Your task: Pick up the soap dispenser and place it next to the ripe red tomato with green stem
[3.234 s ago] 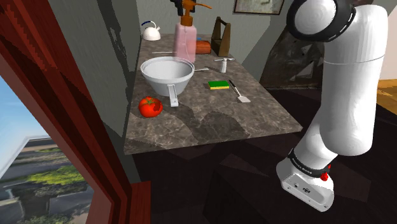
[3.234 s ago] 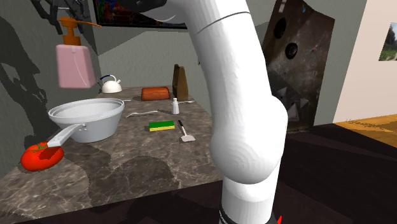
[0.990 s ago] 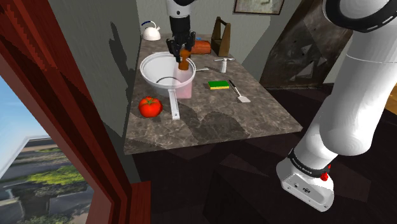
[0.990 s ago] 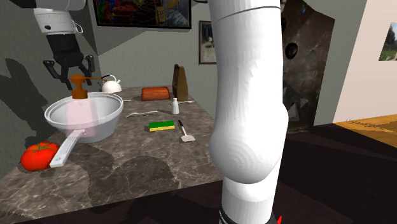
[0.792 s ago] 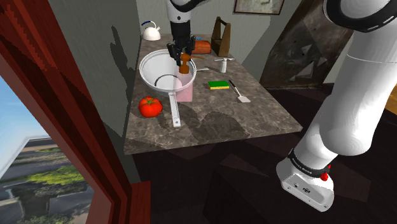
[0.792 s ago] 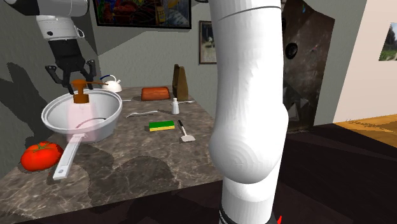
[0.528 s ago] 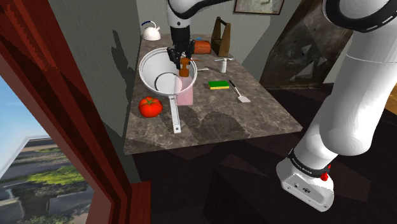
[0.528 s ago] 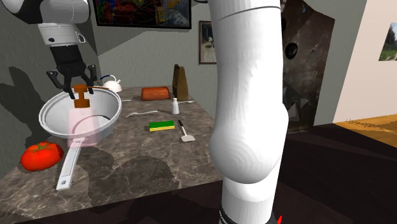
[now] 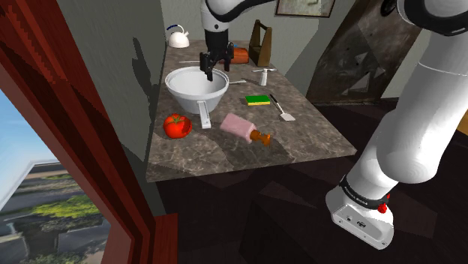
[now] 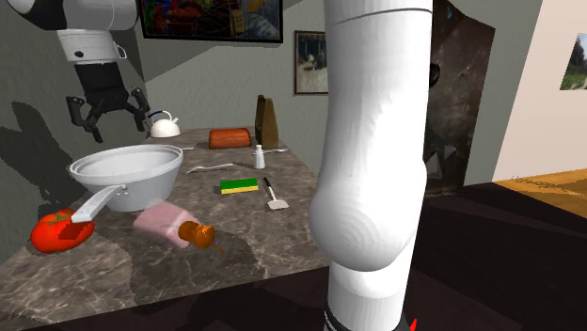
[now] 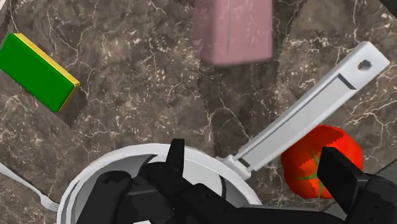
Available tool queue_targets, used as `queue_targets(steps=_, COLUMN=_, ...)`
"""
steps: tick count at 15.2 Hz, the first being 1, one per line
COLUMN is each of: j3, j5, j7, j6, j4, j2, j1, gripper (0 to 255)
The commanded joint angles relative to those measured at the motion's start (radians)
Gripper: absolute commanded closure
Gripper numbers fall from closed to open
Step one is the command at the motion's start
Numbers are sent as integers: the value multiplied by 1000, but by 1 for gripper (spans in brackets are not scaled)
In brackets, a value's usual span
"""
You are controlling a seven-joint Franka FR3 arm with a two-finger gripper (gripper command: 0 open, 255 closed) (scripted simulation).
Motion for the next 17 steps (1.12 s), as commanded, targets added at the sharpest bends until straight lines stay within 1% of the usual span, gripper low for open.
queue_targets(steps=1, j3=8, j5=-21, j7=28, j6=-1, j4=-64, j2=-63, j1=13, gripper=0)
queue_targets(steps=5, j3=34, j5=-60, j7=75, j6=-9, j4=-216, j2=-215, j1=37, gripper=0)
queue_targets(steps=7, j3=47, j5=-74, j7=94, j6=-19, j4=-274, j2=-278, j1=47, gripper=0)
queue_targets(steps=14, j3=39, j5=-83, j7=99, j6=74, j4=-353, j2=-266, j1=39, gripper=0)
queue_targets(steps=17, j3=38, j5=-84, j7=100, j6=81, j4=-359, j2=-264, j1=38, gripper=0)
